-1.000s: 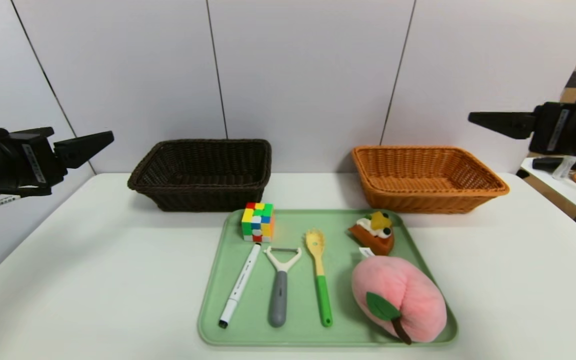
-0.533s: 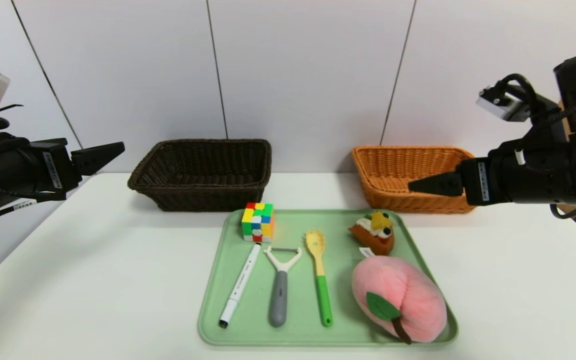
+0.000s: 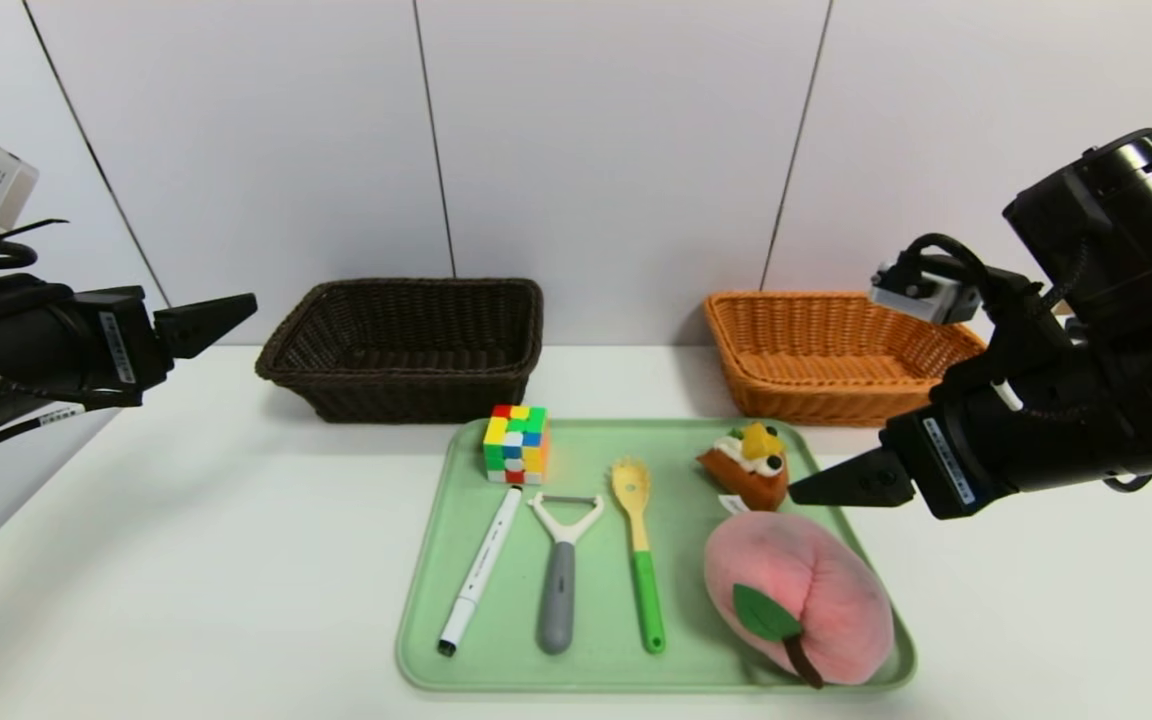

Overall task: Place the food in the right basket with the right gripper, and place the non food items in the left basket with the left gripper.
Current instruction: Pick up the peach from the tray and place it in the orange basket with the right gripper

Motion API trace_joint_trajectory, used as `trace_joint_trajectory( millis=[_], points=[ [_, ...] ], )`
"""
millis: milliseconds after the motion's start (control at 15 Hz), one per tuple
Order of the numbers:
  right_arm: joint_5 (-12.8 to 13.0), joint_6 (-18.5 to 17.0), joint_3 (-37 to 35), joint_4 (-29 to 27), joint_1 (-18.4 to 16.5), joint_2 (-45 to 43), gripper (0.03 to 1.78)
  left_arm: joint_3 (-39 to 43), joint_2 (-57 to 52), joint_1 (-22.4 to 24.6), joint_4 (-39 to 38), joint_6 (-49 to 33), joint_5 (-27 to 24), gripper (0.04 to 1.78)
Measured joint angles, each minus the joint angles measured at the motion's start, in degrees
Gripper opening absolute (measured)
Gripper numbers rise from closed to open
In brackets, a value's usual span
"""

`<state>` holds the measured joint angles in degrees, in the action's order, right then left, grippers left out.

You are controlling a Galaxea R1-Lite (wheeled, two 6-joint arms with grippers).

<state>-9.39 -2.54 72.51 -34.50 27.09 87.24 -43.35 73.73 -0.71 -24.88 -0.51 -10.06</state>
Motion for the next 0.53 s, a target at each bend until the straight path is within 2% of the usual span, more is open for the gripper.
trace_joint_trajectory(
  millis=[200,400,533],
  points=[
    [0.07,5.62,-1.67,-1.63,2.40,-0.22,1.70,0.29,0.20,0.00,0.00,0.00,-0.07,1.69],
    [0.29,12.95,-4.29,-1.79,3.15,-0.61,1.70,0.66,0.33,0.00,-0.02,0.05,-0.07,1.69],
    [0.02,14.77,-5.12,-1.77,3.95,-0.68,1.70,0.90,0.35,0.00,-0.02,0.07,-0.09,1.69]
  ],
)
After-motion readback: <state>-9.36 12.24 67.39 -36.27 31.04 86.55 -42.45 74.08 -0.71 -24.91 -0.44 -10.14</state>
